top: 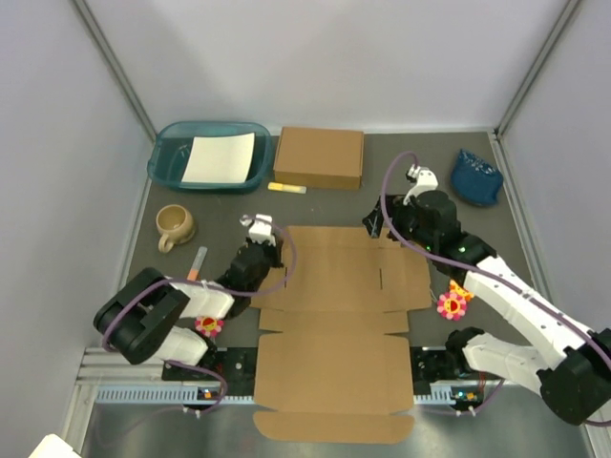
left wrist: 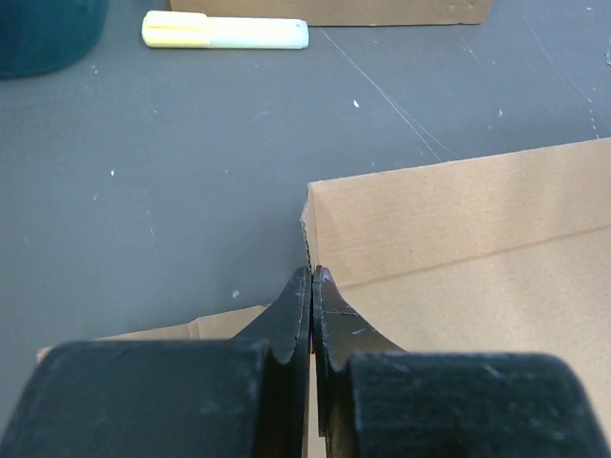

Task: Fold the paper box

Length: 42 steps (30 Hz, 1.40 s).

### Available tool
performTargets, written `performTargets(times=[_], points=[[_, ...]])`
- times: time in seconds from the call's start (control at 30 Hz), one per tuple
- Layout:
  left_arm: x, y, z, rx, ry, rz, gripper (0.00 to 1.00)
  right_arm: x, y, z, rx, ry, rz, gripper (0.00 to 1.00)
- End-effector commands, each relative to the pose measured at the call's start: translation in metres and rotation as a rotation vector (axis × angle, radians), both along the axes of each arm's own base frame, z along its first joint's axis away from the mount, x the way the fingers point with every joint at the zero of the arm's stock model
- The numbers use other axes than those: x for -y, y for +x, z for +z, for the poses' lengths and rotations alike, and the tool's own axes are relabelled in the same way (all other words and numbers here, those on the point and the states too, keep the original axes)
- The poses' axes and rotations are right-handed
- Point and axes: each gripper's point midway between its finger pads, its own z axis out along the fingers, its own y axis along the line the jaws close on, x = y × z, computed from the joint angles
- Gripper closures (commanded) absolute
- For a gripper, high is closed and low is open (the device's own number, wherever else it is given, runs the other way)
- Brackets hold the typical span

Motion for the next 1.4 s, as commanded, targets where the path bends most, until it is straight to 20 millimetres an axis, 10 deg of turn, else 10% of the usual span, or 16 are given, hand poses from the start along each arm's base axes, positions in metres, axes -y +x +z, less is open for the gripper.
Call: performTargets(times=[0.0,0.33,0.6,1.37], points=[[-0.007,-0.007,0.049,0.272,-0.084,0.088,1.00,-0.005,0.023,0.018,0.071,-0.105,0.039,0.12],[-0.009,-0.029,0.034,0.360,-0.007,0.116,1.00,-0.092,0.003,-0.014,0.122,-0.064,0.641,0.10],[-0.011,-0.034,0.034,0.354,-0.016,0.127,1.00,-0.114,0.038,-0.007,0.221,-0.224,0.762,0.13],[-0.002,-0.038,0.053,0.400,-0.051,0.086,1.00,-0.199,0.050,-0.113,0.087,-0.340,0.998,0.28]])
